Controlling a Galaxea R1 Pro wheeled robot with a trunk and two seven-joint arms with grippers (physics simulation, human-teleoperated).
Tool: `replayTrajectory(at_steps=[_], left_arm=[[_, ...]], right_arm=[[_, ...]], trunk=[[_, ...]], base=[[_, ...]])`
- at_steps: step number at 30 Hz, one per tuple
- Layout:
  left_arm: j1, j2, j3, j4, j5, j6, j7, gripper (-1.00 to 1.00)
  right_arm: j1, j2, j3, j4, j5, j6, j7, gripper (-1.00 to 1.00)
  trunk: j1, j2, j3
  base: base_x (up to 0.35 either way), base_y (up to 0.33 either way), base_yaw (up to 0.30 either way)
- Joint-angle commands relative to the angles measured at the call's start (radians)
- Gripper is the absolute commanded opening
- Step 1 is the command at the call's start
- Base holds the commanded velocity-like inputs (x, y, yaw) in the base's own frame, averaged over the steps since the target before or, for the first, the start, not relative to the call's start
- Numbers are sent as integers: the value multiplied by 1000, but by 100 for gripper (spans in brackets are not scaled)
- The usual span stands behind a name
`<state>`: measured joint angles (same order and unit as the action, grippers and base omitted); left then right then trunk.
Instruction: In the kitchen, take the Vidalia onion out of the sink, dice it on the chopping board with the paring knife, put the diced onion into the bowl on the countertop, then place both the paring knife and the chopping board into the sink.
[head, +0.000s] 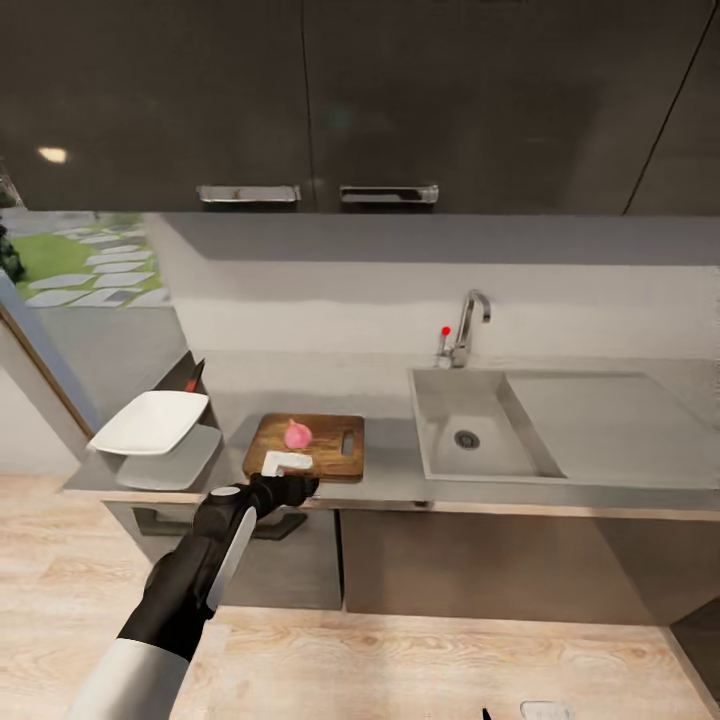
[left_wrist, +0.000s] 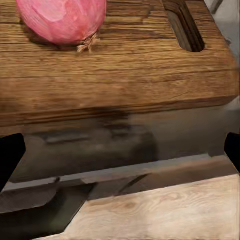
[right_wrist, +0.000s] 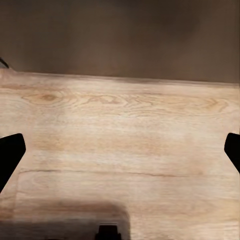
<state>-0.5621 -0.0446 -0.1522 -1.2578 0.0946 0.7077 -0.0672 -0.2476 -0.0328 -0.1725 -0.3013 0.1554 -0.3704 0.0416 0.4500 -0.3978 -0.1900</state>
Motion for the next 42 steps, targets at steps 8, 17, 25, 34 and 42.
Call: replayTrajectory(at_steps=[8,17,25,34,42], left_arm=[[-1,1,-1,1,10,4,3,100],[108,3,0,-101,8,-6,-1,100],[260,43,0,-193,8,-124,-4,100],[596,101,-1,-275,2,-474,-2,100],[892,139,1,-276,-9,-709,1,100]], right_arm=[[-1,1,-9,1,9,-4,4,100],[-1,1,-9,1,9,-4,4,100],[-1,1,-9,1,9,-4,4,100],[-1,1,-9,1,9,-5,4,100],[-1,-1,-9,0,9,-7,3,100]], trunk=[[0,-2,-2],[0,-2,-2],[0,-2,-2],[0,-2,-2],[0,-2,-2]], base=[[-319,0,0],[-64,0,0],[-1,0,0],[0,0,0],[0,0,0]])
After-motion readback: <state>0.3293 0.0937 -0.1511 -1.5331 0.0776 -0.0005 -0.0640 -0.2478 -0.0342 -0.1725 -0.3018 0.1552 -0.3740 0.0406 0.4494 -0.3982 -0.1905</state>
